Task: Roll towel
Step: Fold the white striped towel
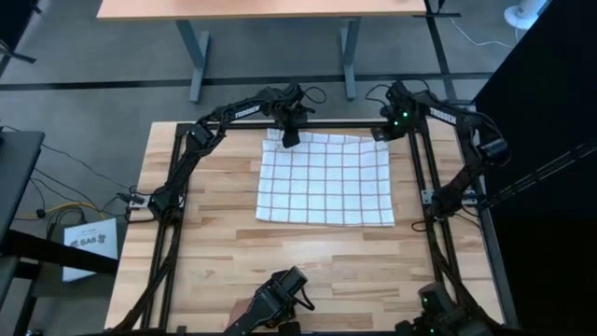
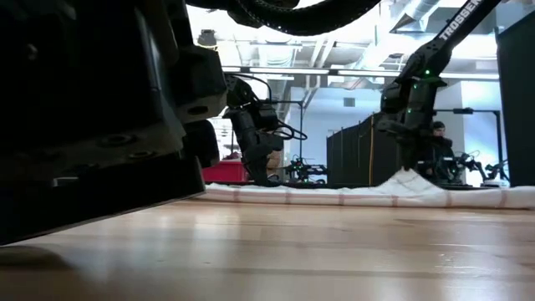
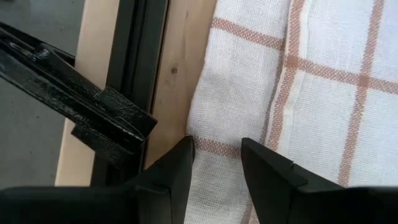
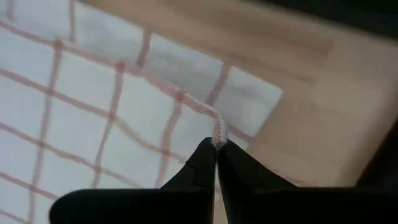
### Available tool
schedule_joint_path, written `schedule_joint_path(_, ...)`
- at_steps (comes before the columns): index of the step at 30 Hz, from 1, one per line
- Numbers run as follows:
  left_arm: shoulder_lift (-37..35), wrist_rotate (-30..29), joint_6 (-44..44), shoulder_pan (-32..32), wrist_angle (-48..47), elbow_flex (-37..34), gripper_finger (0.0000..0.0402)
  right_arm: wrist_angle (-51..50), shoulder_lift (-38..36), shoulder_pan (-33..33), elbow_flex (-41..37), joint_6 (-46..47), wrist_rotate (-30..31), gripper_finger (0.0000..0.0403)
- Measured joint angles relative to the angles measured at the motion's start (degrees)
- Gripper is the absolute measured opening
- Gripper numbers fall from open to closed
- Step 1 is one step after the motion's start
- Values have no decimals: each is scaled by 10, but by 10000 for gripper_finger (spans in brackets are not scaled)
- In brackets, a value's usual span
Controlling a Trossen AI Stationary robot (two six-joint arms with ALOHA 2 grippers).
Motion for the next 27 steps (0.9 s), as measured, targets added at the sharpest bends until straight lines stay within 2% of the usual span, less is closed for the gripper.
schedule_joint_path(6, 0, 0, 1, 0, 0, 0, 123, 12, -37, -26, 9, 8, -5, 0)
schedule_joint_path(18, 0, -2, 11, 1, 0, -1, 103, 8, -33, -24, 9, 32, -2, 0)
schedule_joint_path(27, 7, -14, 1, 1, -83, 71, 103, -16, -74, -7, 9, -18, -19, 56)
